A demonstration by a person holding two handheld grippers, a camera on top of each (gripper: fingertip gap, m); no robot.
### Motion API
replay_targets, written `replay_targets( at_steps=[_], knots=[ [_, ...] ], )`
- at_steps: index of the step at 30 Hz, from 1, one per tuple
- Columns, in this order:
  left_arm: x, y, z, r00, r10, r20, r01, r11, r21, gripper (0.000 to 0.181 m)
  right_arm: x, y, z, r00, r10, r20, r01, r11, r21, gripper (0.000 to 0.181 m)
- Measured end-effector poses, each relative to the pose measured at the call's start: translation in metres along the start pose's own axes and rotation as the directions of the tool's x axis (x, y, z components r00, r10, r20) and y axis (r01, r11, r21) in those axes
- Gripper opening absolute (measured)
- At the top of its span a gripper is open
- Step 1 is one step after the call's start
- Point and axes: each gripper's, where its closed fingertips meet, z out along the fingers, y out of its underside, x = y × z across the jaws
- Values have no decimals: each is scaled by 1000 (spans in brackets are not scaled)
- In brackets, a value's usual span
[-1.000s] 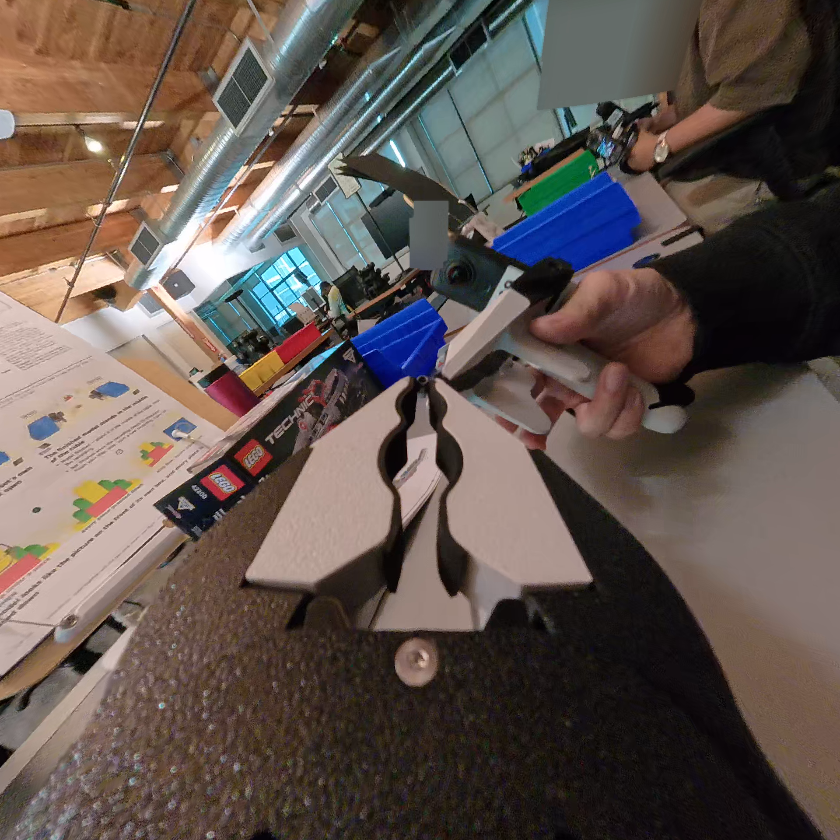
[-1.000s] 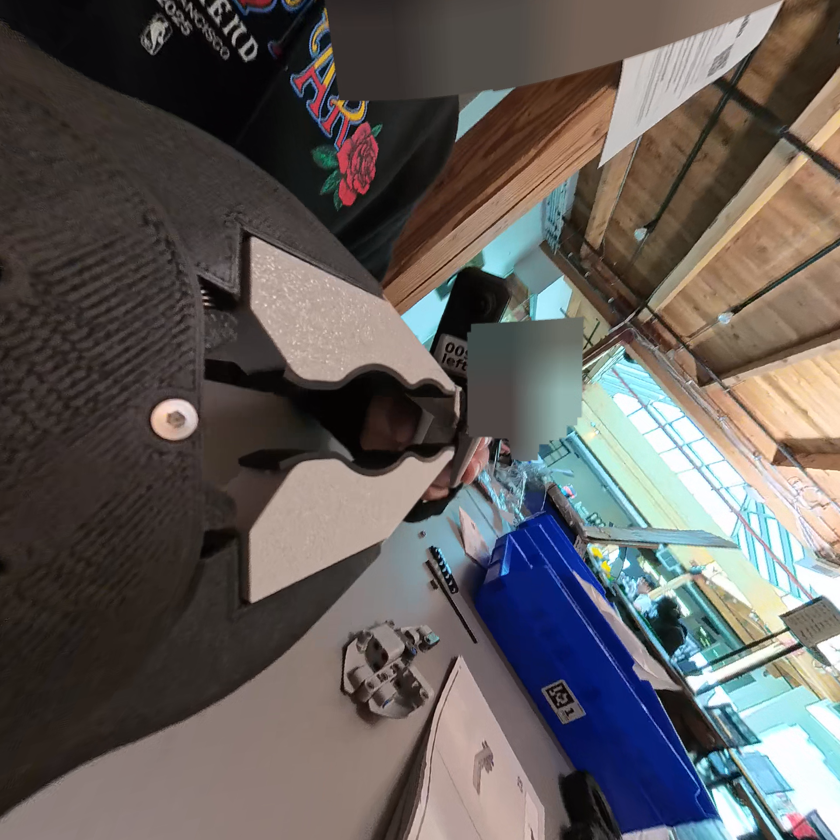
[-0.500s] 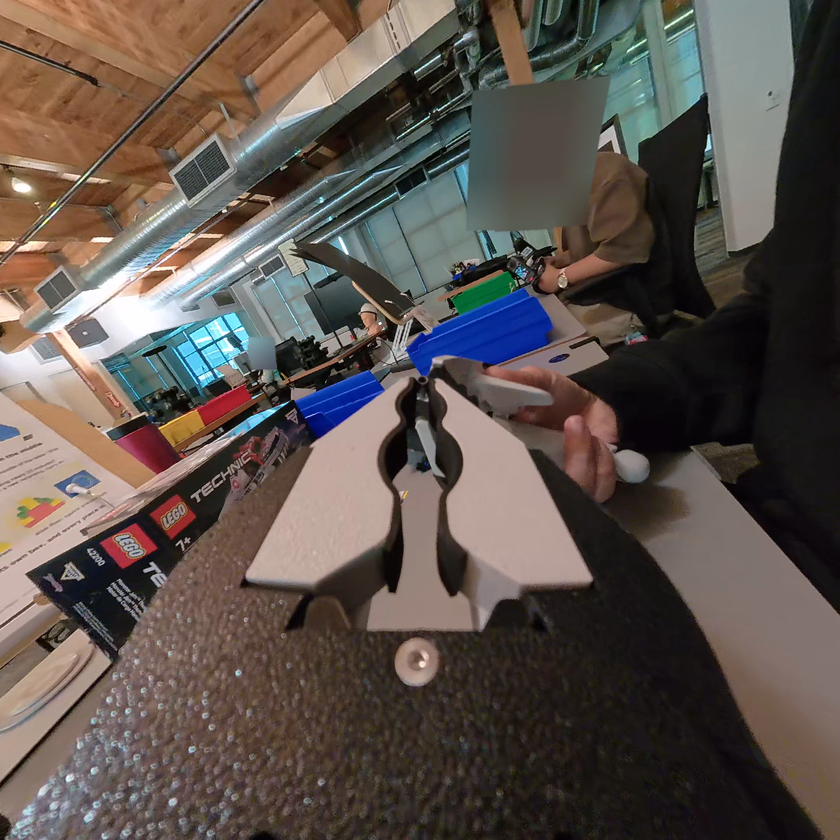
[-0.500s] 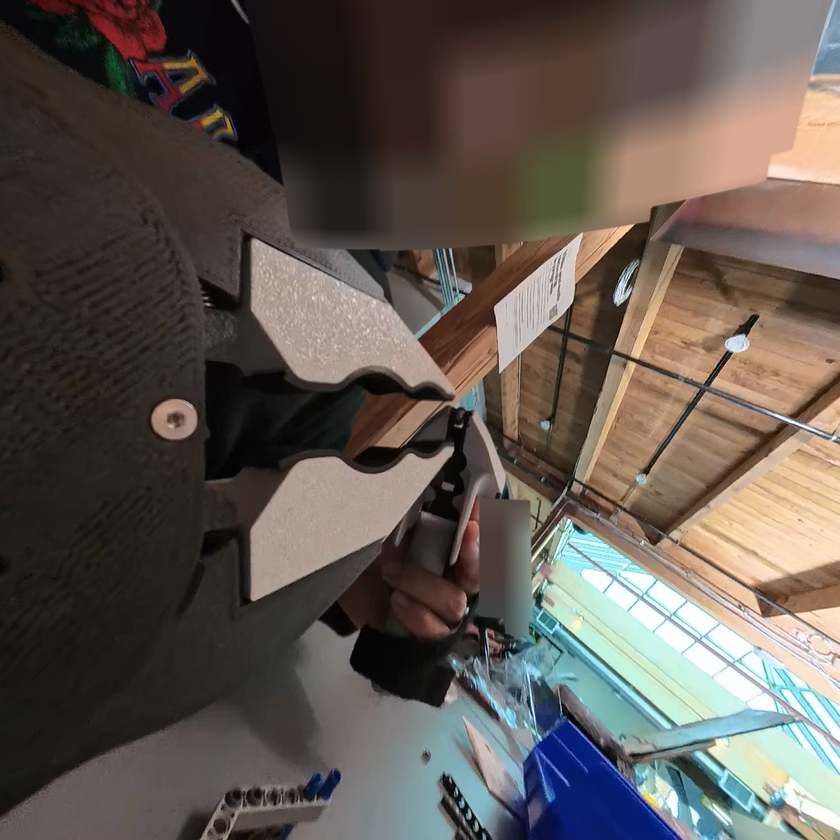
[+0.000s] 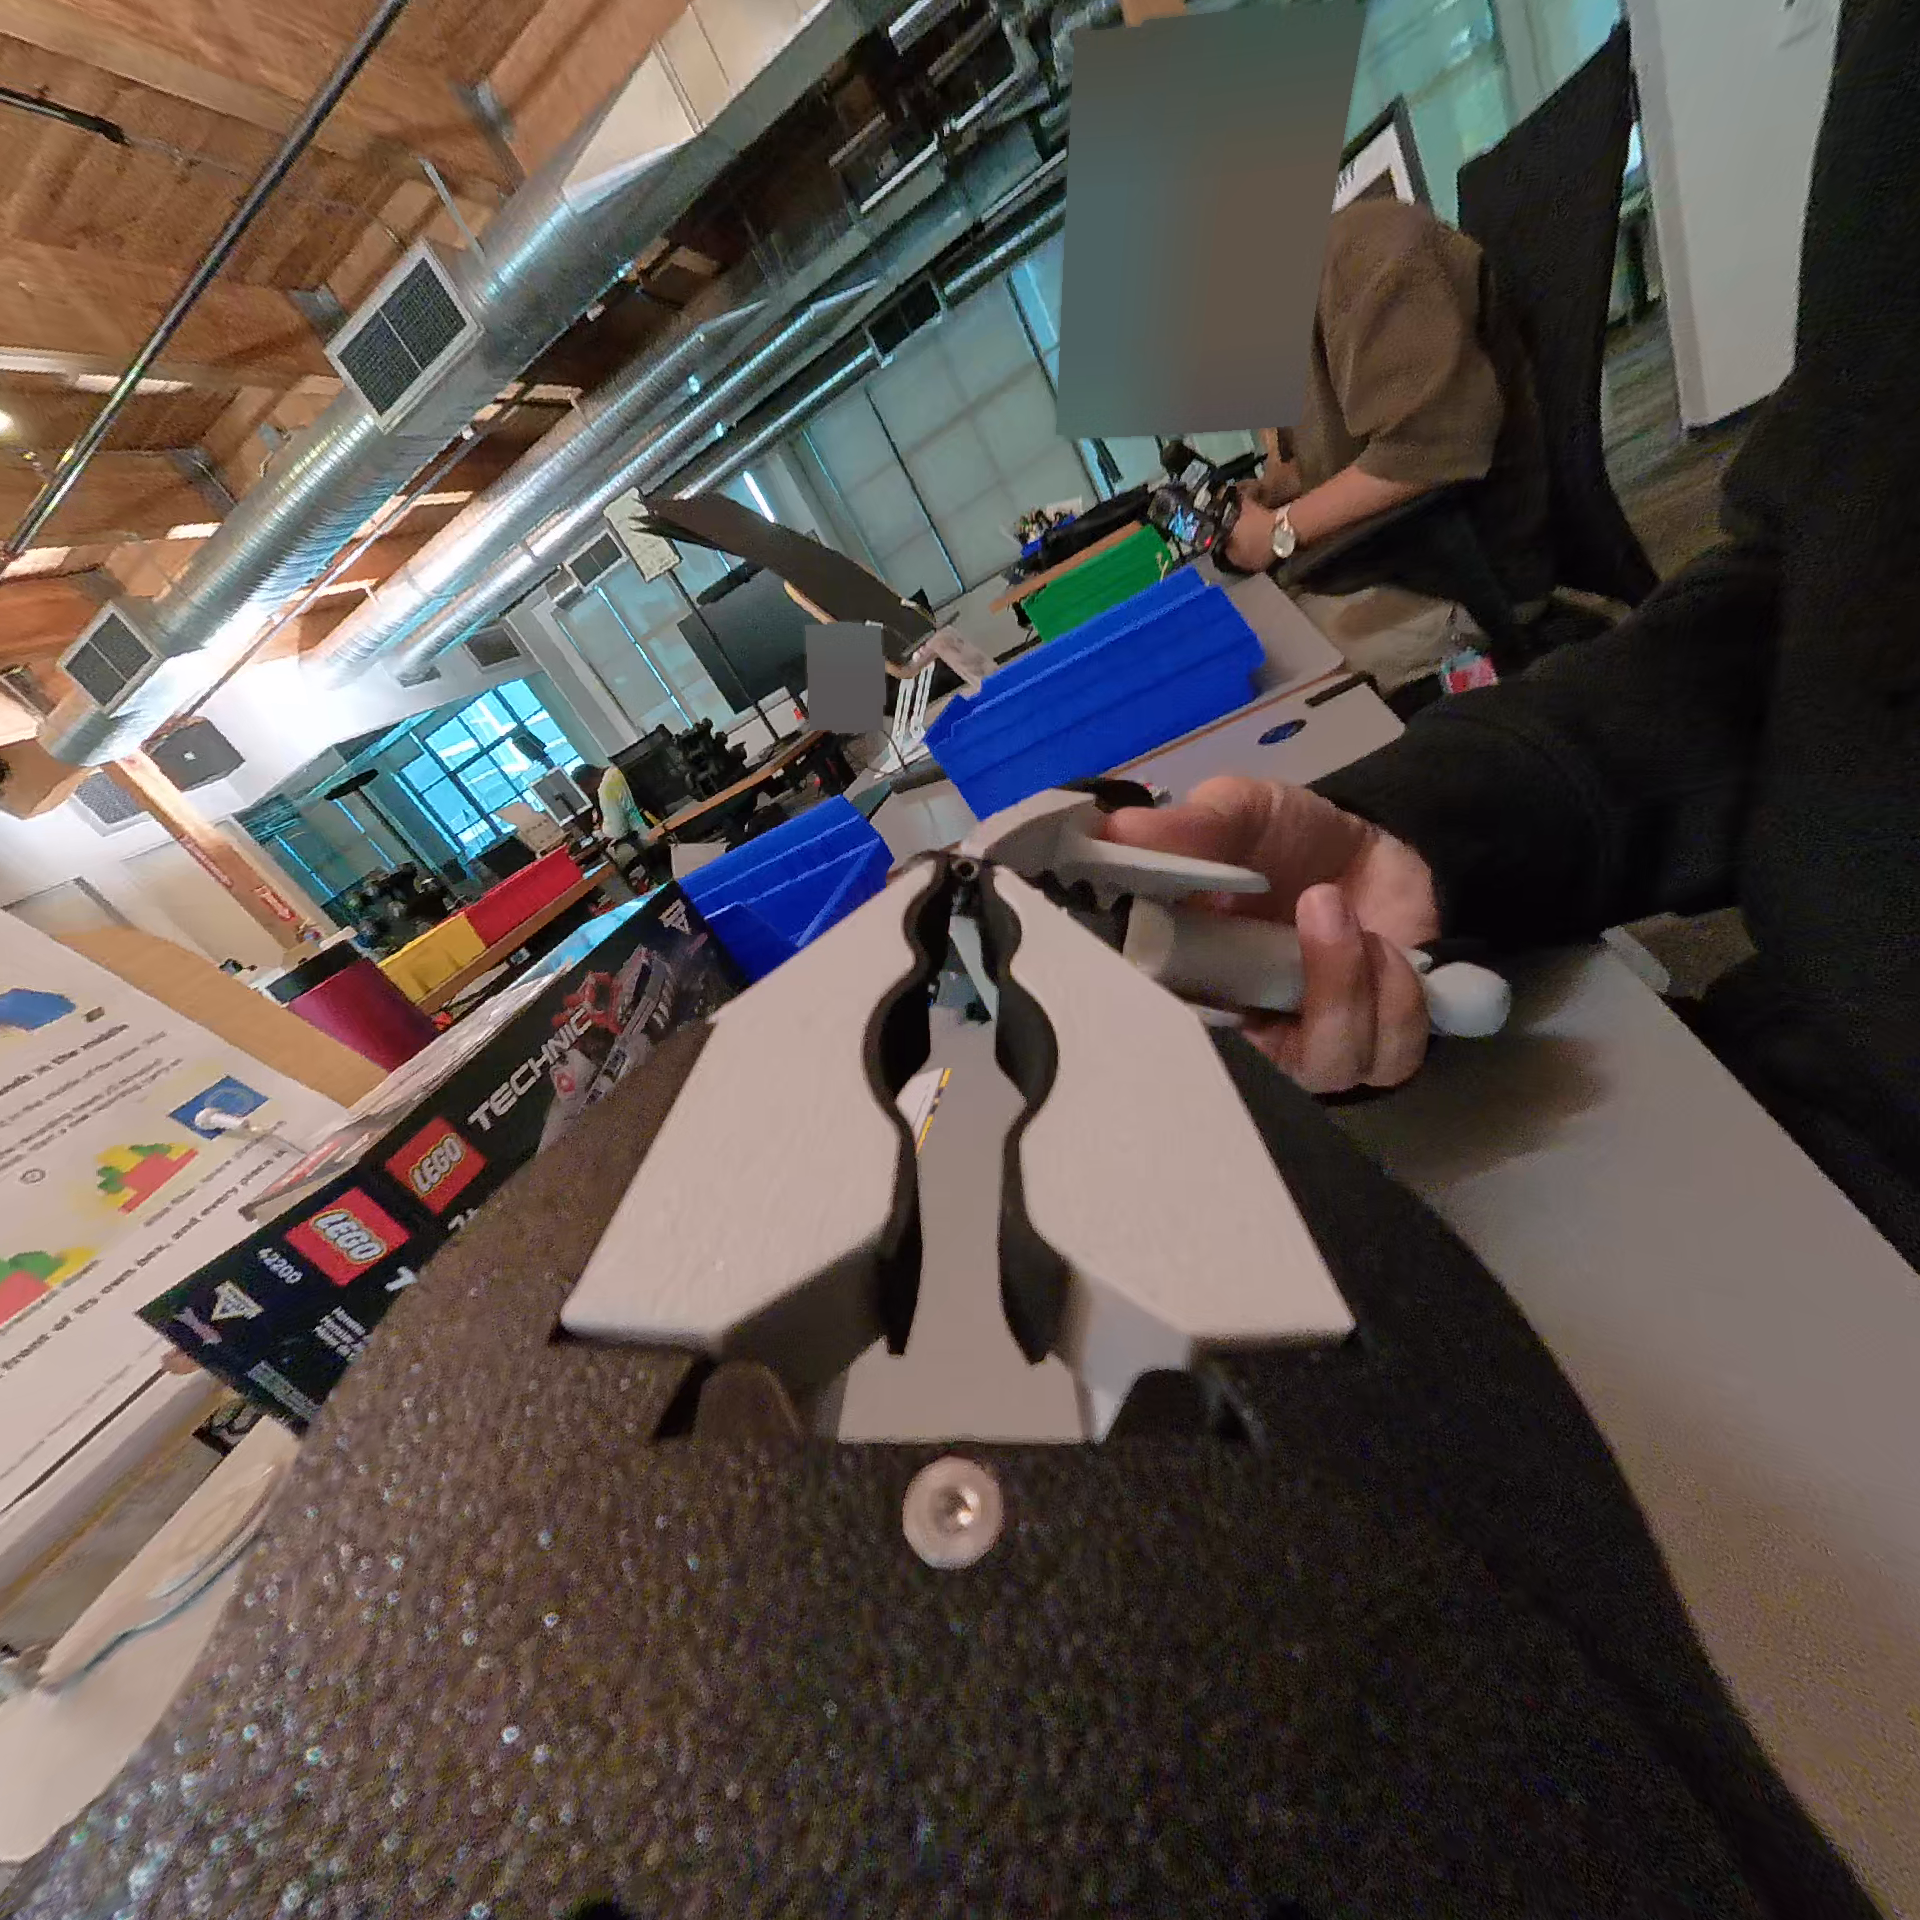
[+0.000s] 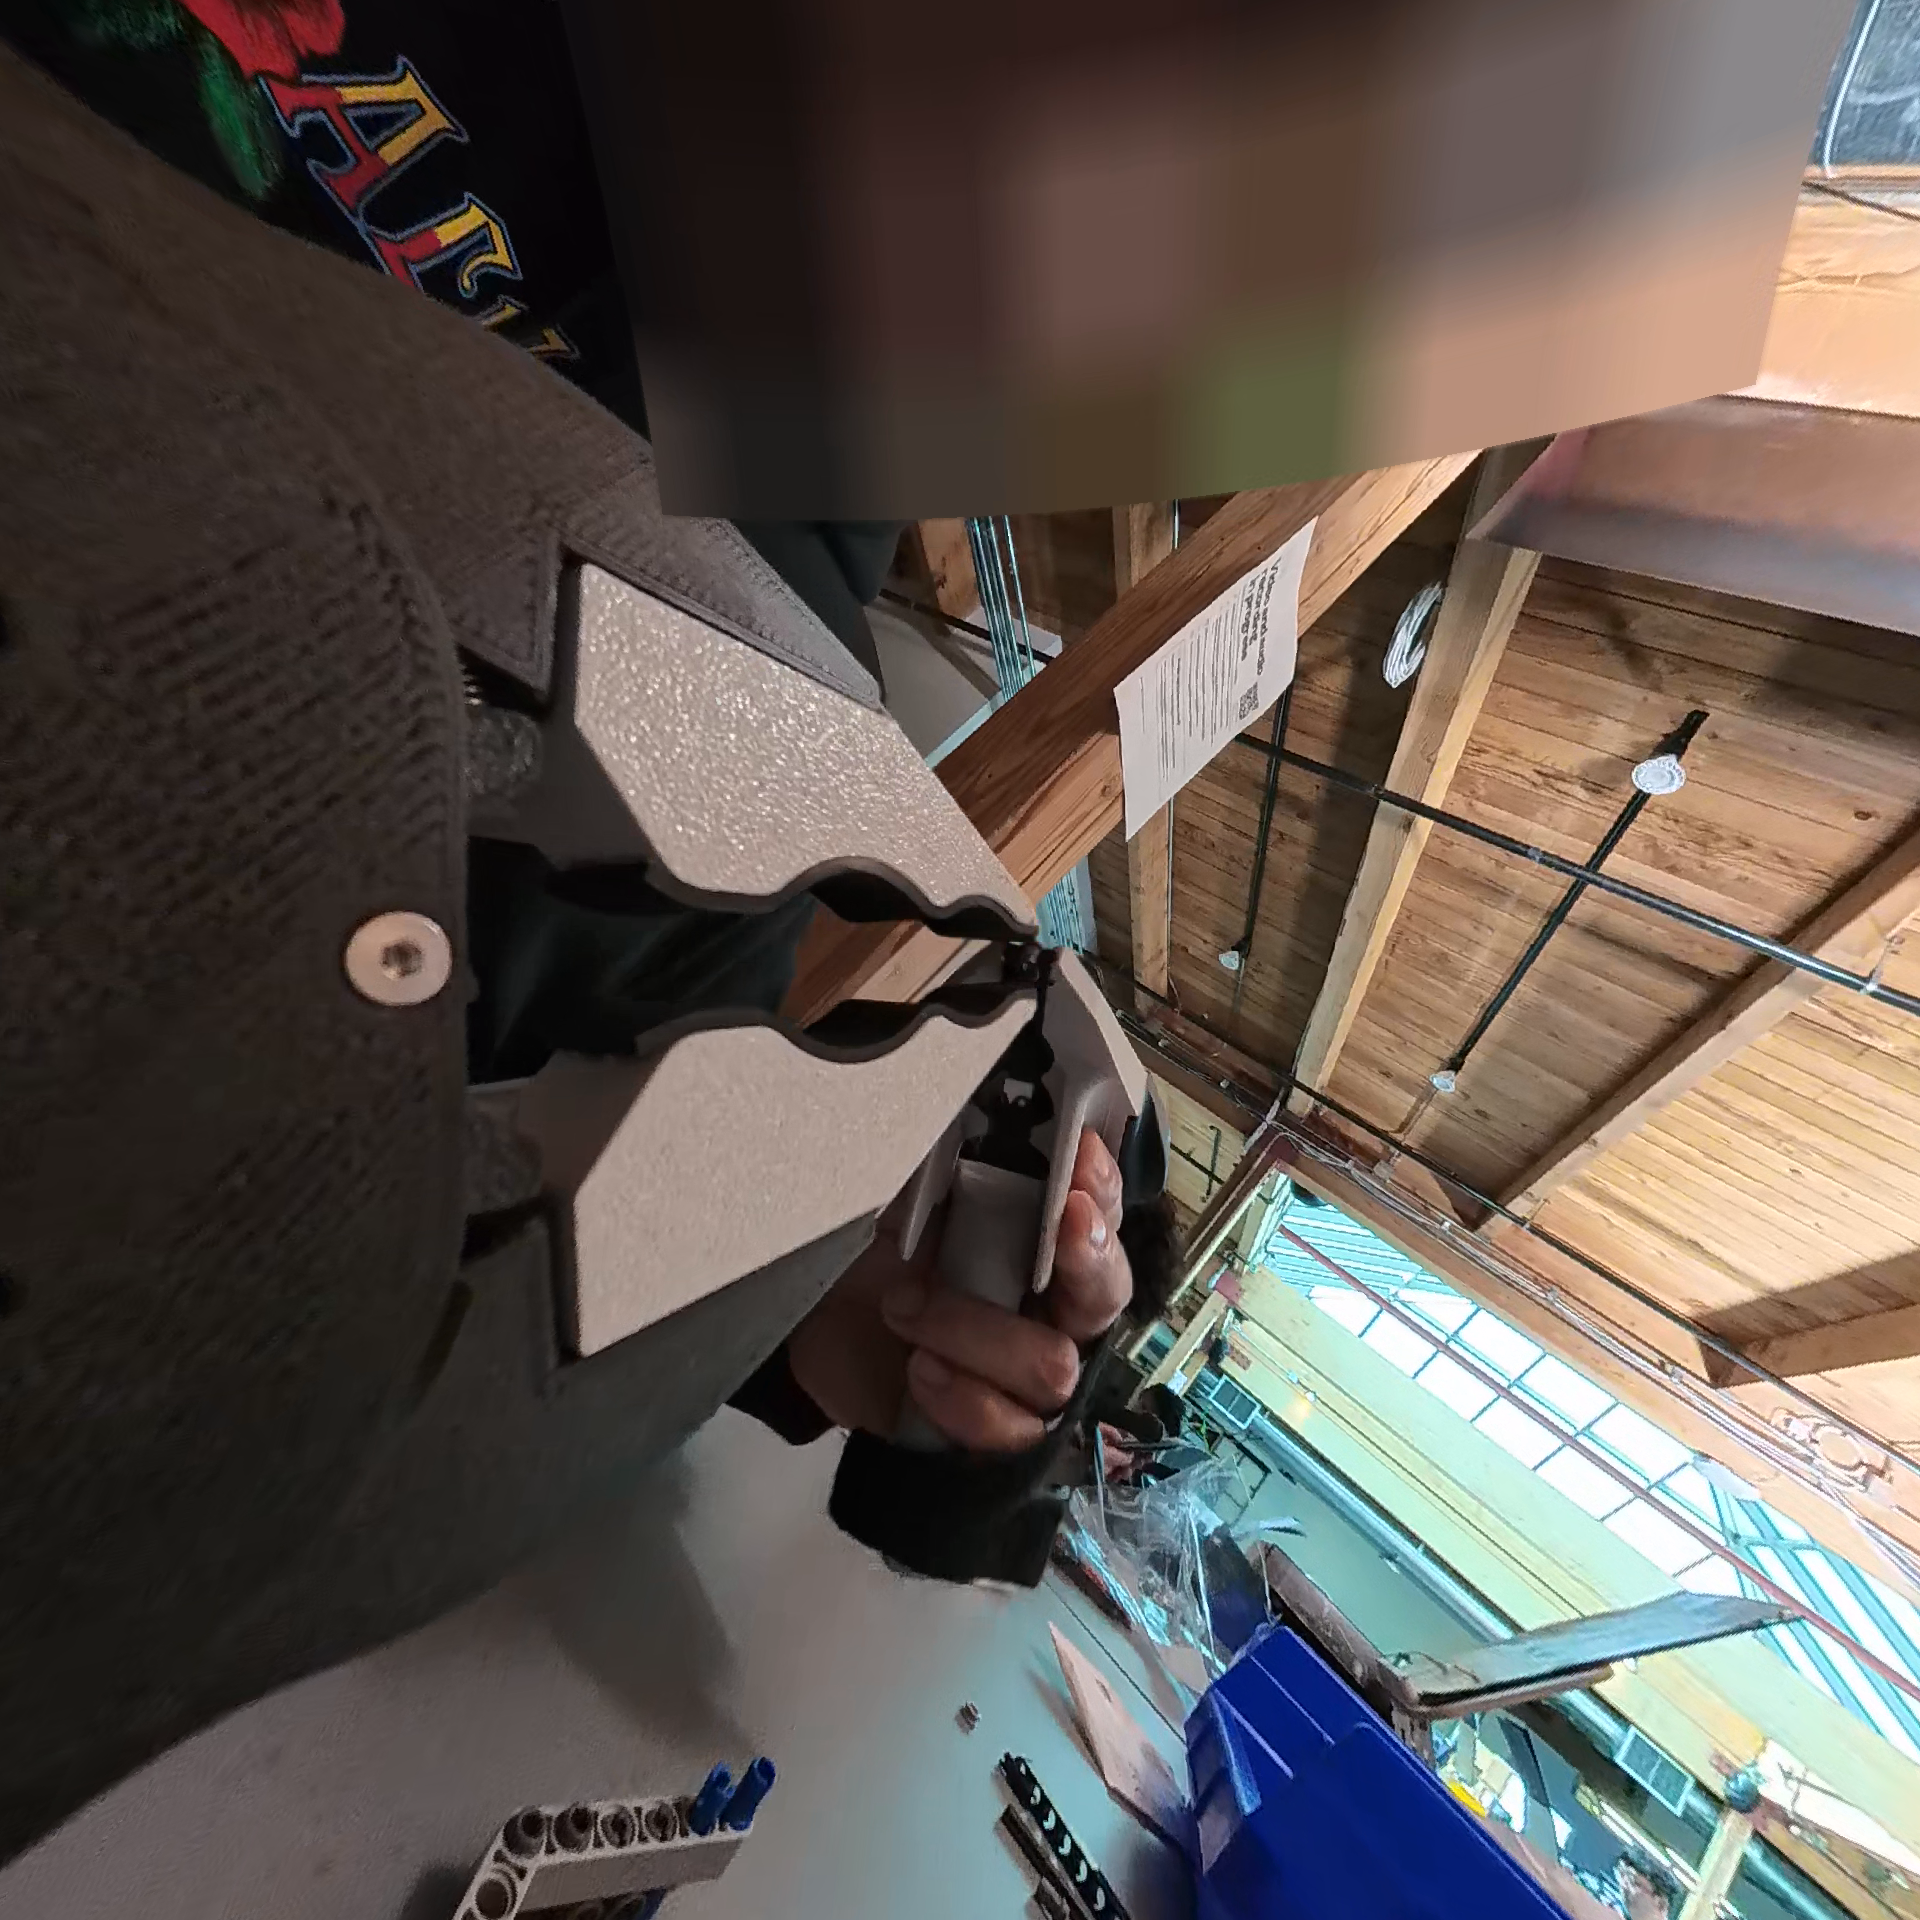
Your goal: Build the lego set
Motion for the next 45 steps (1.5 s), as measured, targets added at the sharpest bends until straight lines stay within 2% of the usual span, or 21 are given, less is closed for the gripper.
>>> replay_targets(
  at_steps=[1, 9, 15, 26, 40, 42, 45],
  knots=[
    [0, 1, 0, 1000, 8, -3, -8, 1000, -14, 2, 1, 0, 0, 1000, -3, -8, 3, 1000, 2, 5],
    [-2, 26, -2, 995, 97, 15, -91, 973, -210, 3, 22, -3, -11, 982, -112, -155, 107, 994, -39, 3],
    [-1, 31, -2, 999, 36, 8, -33, 969, -244, 3, 25, -3, -14, 972, -141, -190, 132, 989, -58, 3],
    [0, 37, -3, 998, 50, 26, -39, 948, -315, 3, 29, -3, -16, 952, -201, -229, 185, 979, -90, 3],
    [2, 35, -5, 999, 44, 23, -35, 948, -316, 6, 29, 1, -14, 950, -212, -228, 192, 976, -105, 3],
    [5, 35, -5, 999, 40, 9, -35, 949, -313, 13, 29, 0, -14, 952, -207, -228, 190, 977, -96, 2],
    [2, 36, -7, 997, 63, 33, -49, 945, -324, 3, 30, 0, -16, 951, -206, -232, 186, 977, -106, 2]
  ],
)
